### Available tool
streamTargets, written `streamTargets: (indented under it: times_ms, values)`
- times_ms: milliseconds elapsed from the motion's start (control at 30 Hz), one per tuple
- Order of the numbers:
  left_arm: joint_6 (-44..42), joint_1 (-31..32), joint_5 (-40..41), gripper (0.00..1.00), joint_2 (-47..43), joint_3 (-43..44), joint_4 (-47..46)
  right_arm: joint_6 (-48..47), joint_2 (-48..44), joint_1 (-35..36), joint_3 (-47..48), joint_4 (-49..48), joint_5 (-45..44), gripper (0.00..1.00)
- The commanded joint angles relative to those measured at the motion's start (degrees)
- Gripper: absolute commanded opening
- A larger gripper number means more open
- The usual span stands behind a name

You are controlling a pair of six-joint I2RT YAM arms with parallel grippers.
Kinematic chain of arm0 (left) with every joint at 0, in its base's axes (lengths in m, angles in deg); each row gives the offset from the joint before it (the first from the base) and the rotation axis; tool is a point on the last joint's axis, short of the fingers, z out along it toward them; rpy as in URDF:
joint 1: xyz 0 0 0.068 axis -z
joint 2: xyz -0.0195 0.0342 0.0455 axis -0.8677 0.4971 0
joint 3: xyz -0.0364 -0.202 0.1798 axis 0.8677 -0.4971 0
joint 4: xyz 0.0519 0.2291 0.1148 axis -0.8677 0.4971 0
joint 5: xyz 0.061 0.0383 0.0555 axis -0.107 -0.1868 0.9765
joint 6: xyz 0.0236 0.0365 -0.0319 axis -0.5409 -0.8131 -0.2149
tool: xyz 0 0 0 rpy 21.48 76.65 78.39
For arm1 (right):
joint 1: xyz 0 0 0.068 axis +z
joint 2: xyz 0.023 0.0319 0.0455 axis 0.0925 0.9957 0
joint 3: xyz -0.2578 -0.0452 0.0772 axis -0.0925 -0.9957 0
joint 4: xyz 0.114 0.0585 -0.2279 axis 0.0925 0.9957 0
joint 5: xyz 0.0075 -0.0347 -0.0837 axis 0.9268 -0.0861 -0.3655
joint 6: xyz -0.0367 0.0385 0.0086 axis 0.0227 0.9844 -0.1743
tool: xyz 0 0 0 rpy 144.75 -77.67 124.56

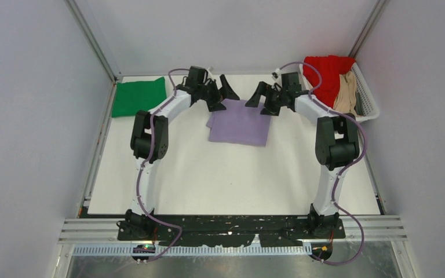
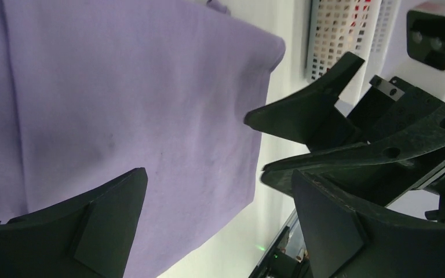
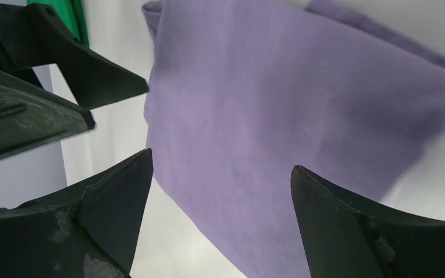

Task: Fold and stack the t-shirts
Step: Fold the long partially folded tshirt into a neat square

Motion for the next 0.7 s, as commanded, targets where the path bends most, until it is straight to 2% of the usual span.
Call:
streamTargets:
  times_ms: [0, 167, 267, 433, 533, 667]
  values:
    - [1.22, 0.25, -4.21, 1.00, -2.82, -7.94, -3.26, 1.43, 3.30, 0.27, 0.36, -1.79, 0.50, 0.95]
    - [-1.89, 2.34, -4.85, 1.00, -9.02, -23.43, -5.26, 0.87, 0.61, 0.62, -8.52, -4.12, 2.64, 0.95]
    - [-1.80, 3.85, -5.12, 1.00, -14.23, -35.43, -8.88, 1.09, -3.06, 1.41, -19.43, -6.01, 4.00, 0.95]
    - [-3.53, 6.56, -1.27, 1.00, -26.39, -51.75, -11.61, 2.00, -16.21, 4.20, -39.02, -7.44, 1.61, 0.95]
    - [-4.64, 8.26, 0.73, 1.00, -33.79, -58.84, -11.37, 2.83, -24.56, 6.68, -45.22, -5.52, -0.10, 0.95]
    - [-5.01, 11.41, 1.07, 1.00, -42.58, -63.98, -9.93, 3.59, -33.24, 8.85, -50.30, -2.73, -1.73, 0.95]
